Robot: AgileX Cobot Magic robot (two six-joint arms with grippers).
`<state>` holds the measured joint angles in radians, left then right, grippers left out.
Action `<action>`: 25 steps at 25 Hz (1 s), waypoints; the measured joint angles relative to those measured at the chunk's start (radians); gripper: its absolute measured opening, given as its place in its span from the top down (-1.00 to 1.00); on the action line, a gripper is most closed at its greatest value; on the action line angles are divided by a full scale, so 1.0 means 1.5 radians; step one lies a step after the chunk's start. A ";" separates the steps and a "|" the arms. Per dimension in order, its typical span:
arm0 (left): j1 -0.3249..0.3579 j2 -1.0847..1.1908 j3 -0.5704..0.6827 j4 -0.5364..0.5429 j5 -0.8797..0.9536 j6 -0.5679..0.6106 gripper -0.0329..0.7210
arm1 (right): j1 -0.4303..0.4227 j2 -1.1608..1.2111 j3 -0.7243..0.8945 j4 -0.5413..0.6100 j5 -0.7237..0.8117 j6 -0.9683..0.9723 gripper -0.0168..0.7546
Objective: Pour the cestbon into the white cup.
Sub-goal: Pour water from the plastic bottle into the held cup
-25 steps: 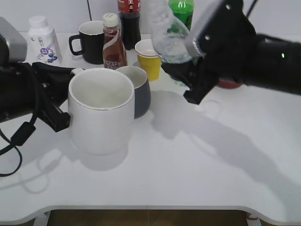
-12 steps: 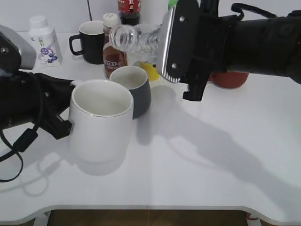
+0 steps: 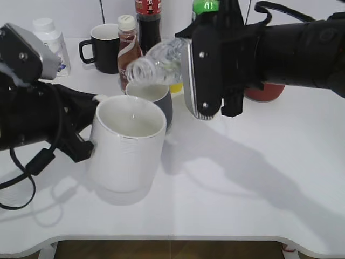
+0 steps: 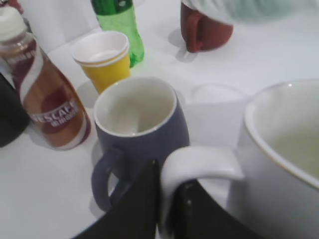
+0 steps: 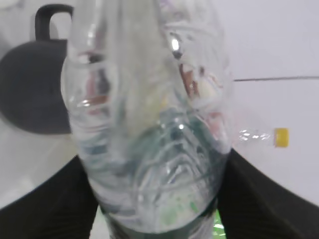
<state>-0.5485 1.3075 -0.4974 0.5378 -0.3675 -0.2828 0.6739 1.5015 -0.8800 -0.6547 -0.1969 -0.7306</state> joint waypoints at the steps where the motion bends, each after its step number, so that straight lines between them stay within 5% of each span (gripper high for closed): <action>1: 0.000 0.000 0.000 -0.002 0.001 0.000 0.82 | 0.000 0.000 -0.001 0.000 0.002 -0.020 -0.29; 25: -0.001 0.000 0.000 -0.002 0.005 0.000 0.82 | 0.001 0.000 -0.003 0.000 -0.007 -0.179 -0.29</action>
<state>-0.5497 1.3075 -0.4973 0.5351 -0.3606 -0.2828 0.6747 1.5015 -0.8846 -0.6547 -0.2077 -0.9998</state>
